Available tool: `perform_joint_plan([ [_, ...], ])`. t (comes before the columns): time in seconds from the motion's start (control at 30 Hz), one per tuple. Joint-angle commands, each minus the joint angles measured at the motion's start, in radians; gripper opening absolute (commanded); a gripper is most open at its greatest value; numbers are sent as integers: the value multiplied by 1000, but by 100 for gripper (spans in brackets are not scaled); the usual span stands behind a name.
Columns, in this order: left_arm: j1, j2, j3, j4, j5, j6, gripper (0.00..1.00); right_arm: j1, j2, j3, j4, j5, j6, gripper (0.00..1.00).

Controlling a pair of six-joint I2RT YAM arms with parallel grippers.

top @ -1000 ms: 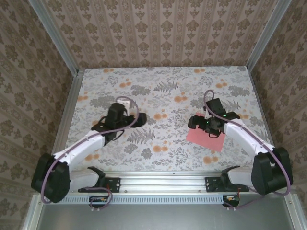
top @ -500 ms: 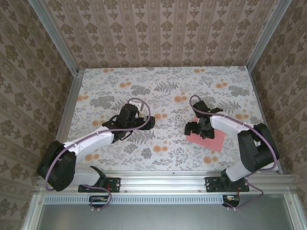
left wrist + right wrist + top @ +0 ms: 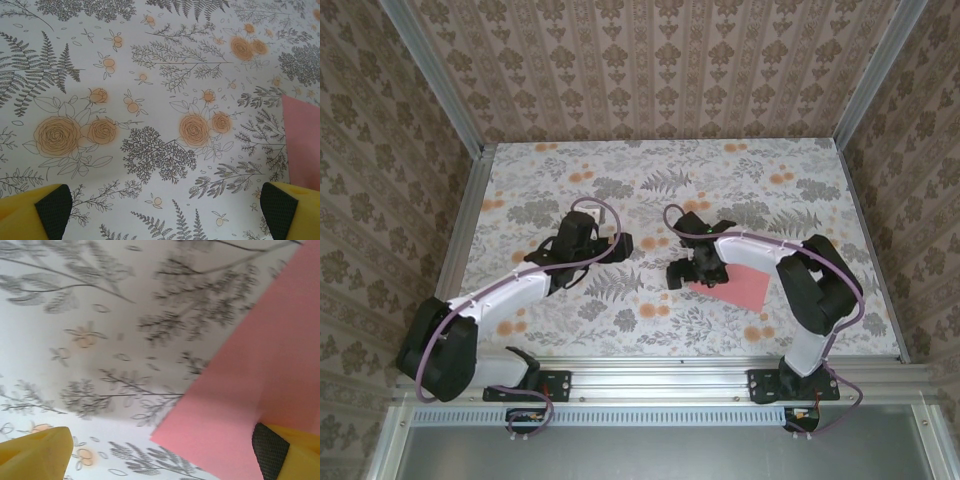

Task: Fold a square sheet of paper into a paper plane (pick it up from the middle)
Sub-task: Move the square sheet of paper to the center of the table.

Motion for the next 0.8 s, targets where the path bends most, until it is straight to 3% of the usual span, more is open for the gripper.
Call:
perform_joint_plan([
  [0.0, 6, -21, -5, -10, 13, -13, 100, -3, -38, 27, -60, 82, -24, 95],
  [0.17, 6, -6, 9, -10, 26, 2, 100, -100, -73, 49, -61, 153, 9, 96],
  [0.33, 7, 2, 23, -10, 40, 4, 100, -183, 28, 103, -41, 99, 18, 95],
  [0.77, 11, -11, 16, -26, -1, 4, 100, -78, 149, 136, -10, -105, -152, 93],
])
